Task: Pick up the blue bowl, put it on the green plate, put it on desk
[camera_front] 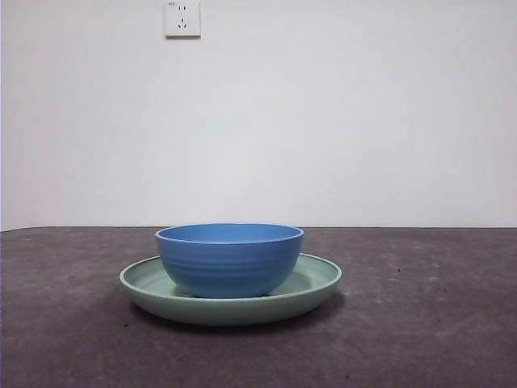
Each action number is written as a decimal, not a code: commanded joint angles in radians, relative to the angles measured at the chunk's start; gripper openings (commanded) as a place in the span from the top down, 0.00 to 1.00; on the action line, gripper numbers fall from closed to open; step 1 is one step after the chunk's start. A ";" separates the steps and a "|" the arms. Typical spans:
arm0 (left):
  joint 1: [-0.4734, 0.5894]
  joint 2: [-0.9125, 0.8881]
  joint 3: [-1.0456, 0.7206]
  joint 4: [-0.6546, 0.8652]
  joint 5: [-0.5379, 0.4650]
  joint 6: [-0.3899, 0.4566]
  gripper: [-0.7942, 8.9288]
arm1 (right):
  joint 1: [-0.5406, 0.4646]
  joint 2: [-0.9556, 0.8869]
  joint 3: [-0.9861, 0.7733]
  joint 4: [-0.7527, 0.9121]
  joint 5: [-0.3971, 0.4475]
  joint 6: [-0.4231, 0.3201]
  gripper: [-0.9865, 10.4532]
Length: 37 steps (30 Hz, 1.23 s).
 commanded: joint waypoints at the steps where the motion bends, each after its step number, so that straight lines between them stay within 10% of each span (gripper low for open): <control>1: 0.003 -0.002 -0.021 -0.008 -0.003 -0.006 0.86 | 0.005 0.005 0.013 0.010 0.001 -0.004 0.90; 11: 0.003 -0.001 -0.021 -0.008 -0.003 -0.006 0.86 | -0.013 0.005 0.013 0.012 0.000 -0.004 0.90; 15: 0.003 -0.001 -0.021 -0.008 -0.003 -0.006 0.86 | -0.123 -0.023 -0.024 0.071 -0.001 -0.137 0.90; 27: 0.003 -0.001 -0.021 -0.007 -0.003 -0.006 0.86 | -0.379 -0.429 -0.705 0.830 0.046 -0.192 0.90; 37: 0.003 -0.001 -0.021 -0.007 -0.003 -0.006 0.86 | -0.460 -0.643 -1.074 0.964 0.056 -0.192 0.90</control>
